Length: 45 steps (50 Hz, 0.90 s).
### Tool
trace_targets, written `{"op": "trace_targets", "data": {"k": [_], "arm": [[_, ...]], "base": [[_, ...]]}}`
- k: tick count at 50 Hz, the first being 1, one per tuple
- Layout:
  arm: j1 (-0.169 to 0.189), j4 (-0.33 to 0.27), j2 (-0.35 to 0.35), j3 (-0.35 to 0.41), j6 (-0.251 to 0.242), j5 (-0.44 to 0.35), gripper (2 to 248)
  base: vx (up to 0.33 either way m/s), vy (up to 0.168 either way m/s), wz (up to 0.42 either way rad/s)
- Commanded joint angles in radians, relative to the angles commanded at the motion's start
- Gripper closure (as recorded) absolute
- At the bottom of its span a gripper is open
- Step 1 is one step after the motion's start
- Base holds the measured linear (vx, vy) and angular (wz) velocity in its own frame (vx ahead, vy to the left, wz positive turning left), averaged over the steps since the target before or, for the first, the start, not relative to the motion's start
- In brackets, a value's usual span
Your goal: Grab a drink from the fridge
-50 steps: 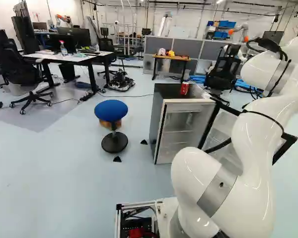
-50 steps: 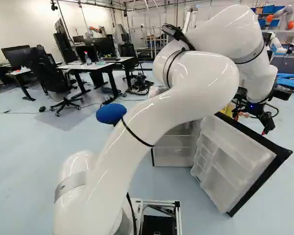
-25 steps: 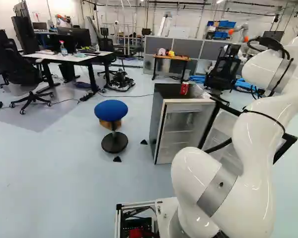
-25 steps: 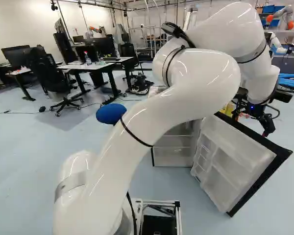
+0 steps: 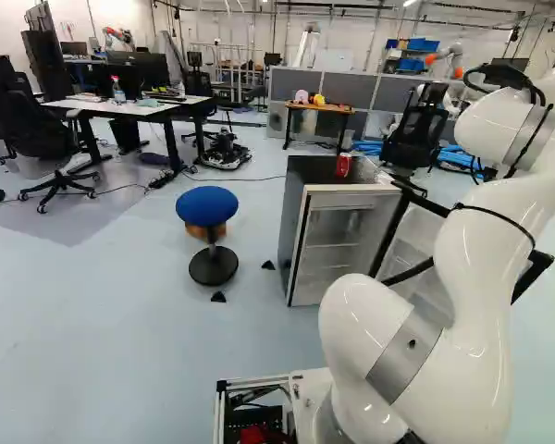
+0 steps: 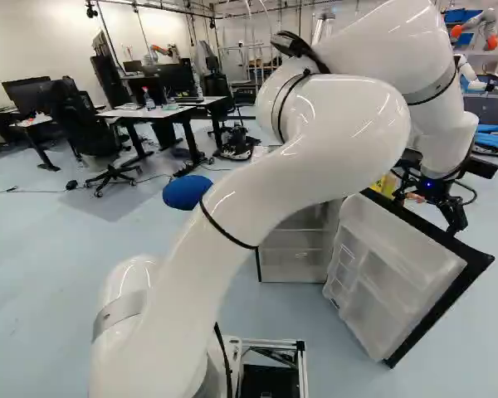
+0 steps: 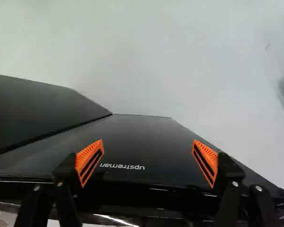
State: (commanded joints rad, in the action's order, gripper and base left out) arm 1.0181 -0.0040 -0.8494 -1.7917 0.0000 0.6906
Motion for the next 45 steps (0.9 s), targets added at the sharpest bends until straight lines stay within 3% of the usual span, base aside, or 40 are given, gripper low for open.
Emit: {"op": "trace_targets", "data": {"k": [45], "arm": [[0.023,0.000,0.087,0.138,0.000,0.000,3]], "base": [[0.000,0.000,0.000]]}}
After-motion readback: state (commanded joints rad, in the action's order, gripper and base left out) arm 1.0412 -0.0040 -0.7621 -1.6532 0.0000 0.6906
